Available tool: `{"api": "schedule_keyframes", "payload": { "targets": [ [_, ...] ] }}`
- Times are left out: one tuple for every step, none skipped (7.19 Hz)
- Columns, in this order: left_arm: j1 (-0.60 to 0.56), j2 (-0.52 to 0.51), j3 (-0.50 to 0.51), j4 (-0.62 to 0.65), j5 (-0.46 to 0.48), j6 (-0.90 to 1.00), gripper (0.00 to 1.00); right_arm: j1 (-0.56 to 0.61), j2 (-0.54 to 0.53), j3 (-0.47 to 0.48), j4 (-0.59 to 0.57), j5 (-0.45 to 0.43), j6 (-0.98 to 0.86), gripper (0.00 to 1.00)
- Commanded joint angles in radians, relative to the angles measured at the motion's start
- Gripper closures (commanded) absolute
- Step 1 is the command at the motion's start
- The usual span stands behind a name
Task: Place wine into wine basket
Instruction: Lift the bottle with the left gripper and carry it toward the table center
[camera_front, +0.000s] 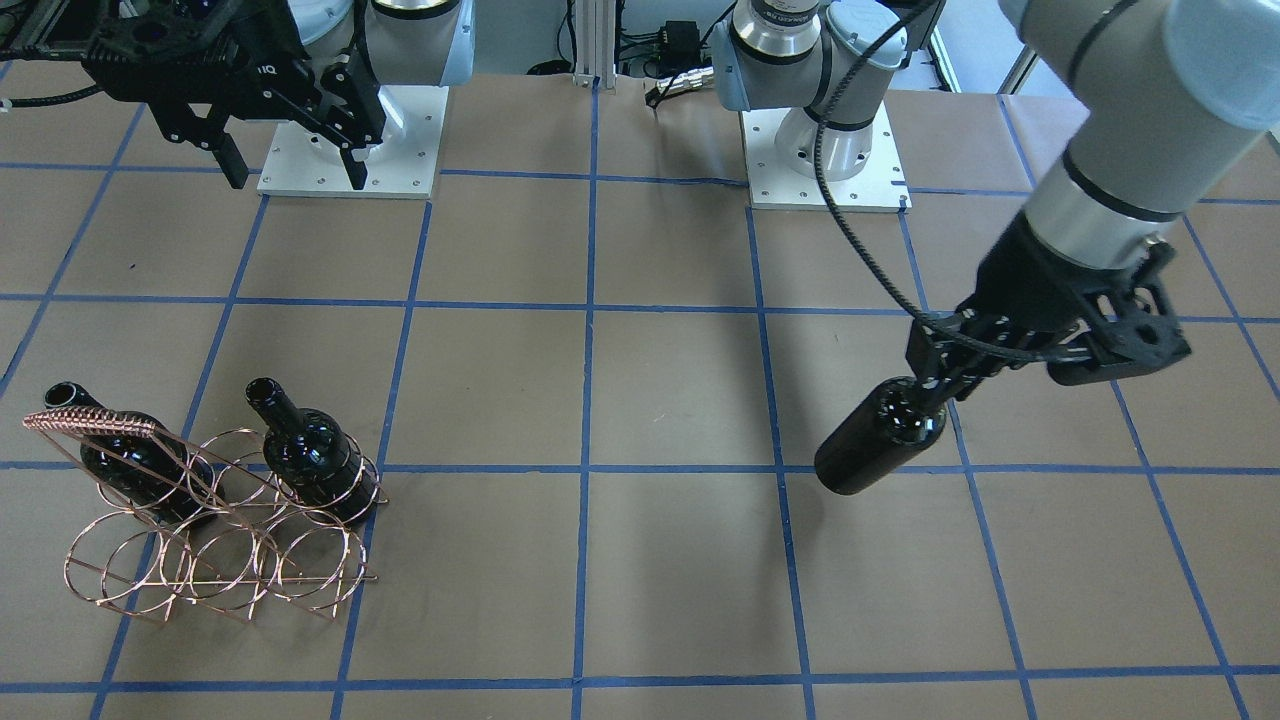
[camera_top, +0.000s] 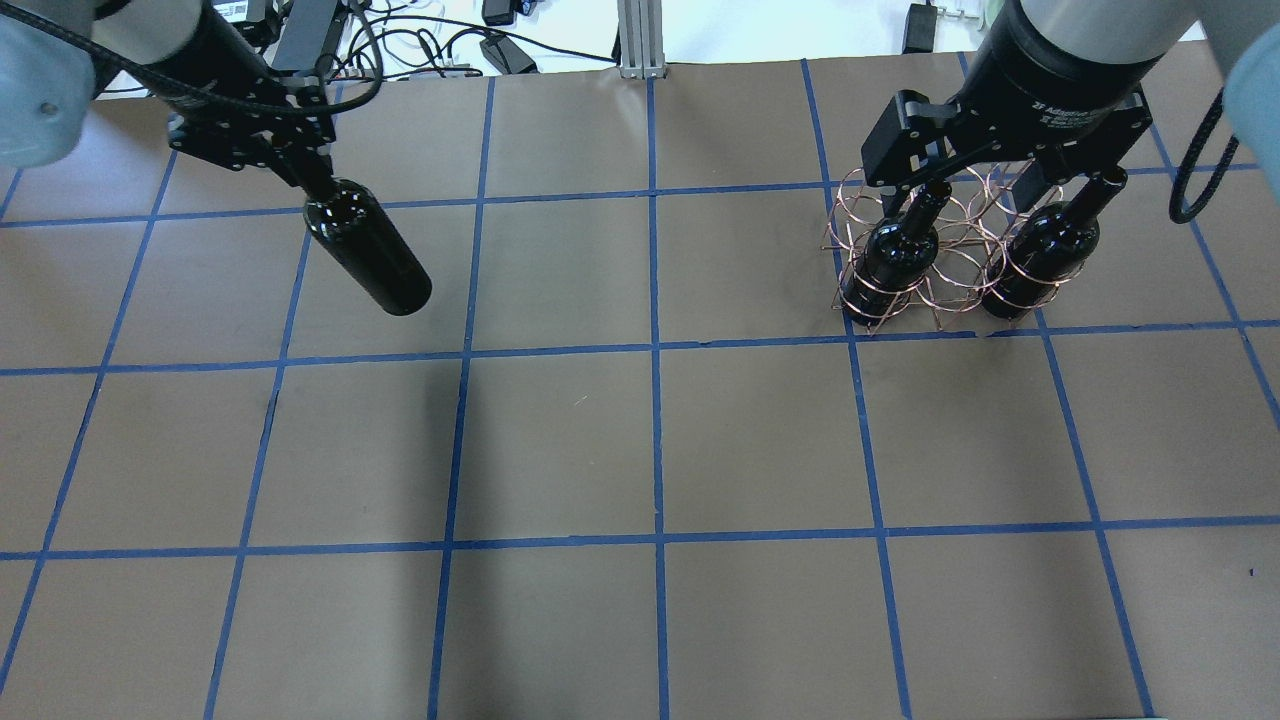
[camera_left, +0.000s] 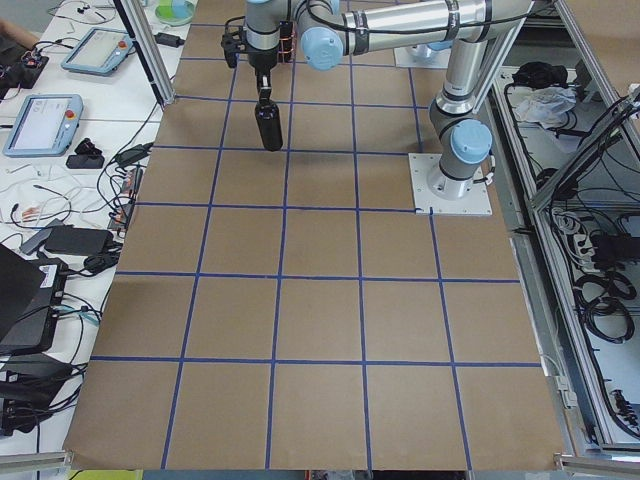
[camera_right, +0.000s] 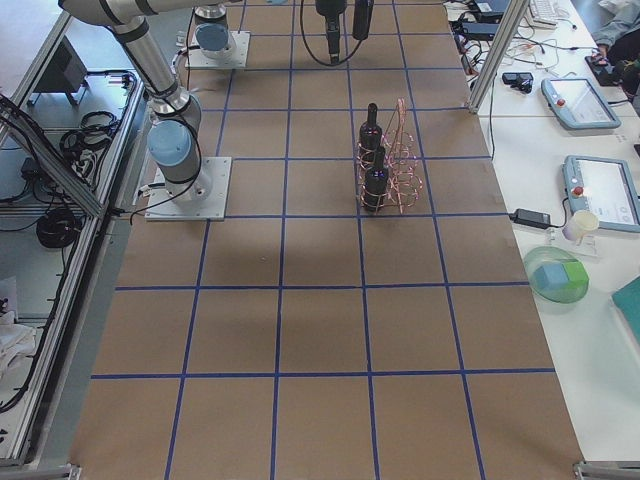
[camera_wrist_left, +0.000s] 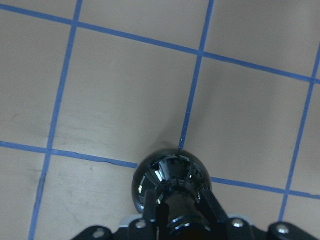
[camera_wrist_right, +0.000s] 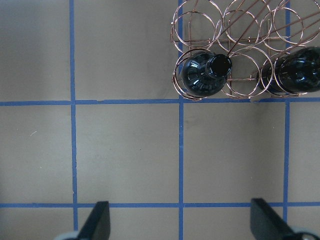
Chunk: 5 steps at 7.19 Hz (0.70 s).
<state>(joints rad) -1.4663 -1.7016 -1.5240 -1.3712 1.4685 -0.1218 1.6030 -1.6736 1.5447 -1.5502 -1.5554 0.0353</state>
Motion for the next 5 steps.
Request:
{"api": "schedule_keyframes", "payload": {
  "targets": [
    [-0.119,0.02,-0.073,0.007,-0.001,-0.081,1.0,0.0,0.0,0.0,0.001,0.0,0.0,0.0],
    [-0.153,0.025,-0.115,0.045,0.001,-0.102,1.0,0.0,0.0,0.0,0.001,0.0,0.0,0.0],
    [-0.185,0.034,-0.151,0.053,0.0,-0.136,1.0,0.0,0.0,0.0,0.001,0.0,0.0,0.0],
    [-0.218,0.037,-0.162,0.052,0.001,-0.143,1.0,0.0,-0.002,0.0,0.001,0.0,0.0,0.0],
    [-0.245,0.025,-0.166,0.052,0.0,-0.15,1.0,0.0,0.0,0.0,0.001,0.0,0.0,0.0]
  ]
}}
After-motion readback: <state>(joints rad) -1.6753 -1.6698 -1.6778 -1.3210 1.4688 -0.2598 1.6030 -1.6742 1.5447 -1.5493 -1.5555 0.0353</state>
